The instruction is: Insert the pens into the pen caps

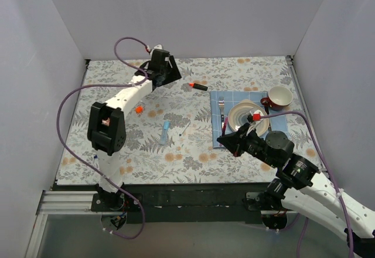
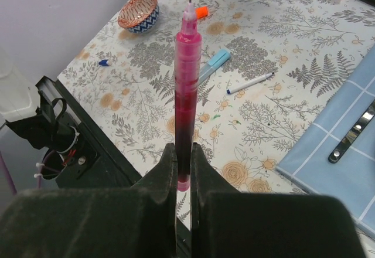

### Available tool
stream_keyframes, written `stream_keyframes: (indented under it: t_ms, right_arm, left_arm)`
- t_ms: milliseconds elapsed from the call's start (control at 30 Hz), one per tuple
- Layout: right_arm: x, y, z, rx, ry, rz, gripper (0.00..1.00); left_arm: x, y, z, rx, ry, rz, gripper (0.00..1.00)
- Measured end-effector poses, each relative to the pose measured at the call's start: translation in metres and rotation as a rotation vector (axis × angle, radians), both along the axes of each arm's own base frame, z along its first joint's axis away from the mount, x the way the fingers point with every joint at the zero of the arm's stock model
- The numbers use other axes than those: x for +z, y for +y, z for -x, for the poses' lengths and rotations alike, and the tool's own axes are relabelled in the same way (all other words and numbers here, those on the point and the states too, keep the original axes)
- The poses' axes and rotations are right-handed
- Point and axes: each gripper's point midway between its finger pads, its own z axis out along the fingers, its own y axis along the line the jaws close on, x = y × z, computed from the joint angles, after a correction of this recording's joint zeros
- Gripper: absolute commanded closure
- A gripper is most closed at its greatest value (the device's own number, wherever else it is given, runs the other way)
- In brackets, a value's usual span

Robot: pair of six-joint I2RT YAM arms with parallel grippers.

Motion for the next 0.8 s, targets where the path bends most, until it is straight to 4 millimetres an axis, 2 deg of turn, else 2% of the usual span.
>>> stream_keyframes:
  t_ms: [133, 233, 367, 600, 733, 800]
  right_arm:
    - [0.001, 0.002, 0.002, 0.016, -0.001, -0.005, 0.99]
    - [0.001, 0.002, 0.003, 0.021, -0.002, -0.007, 0.99]
    - [0.004, 0.001, 0.004, 0.021, -0.010, -0.014, 0.99]
    - [0.008, -0.003, 0.006, 0.021, -0.027, -0.020, 0.99]
    - [0.010, -0.004, 0.006, 0.017, -0.040, -0.024, 0.99]
    - [0.011, -0.005, 0.005, 0.013, -0.045, -0.024, 0.99]
  left_arm:
    - [-0.025, -0.054, -0.010, -0.051, 0.007, -0.025, 0.43]
    - [-0.046, -0.075, -0.015, -0.059, 0.022, -0.050, 0.43]
    - [-0.071, -0.088, -0.027, -0.047, 0.030, -0.084, 0.45]
    - [-0.118, -0.093, -0.035, -0.025, 0.076, -0.150, 0.46]
    - [-0.135, -0.091, -0.042, -0.022, 0.084, -0.190, 0.46]
    - [-0.136, -0.091, -0.047, -0.021, 0.071, -0.208, 0.46]
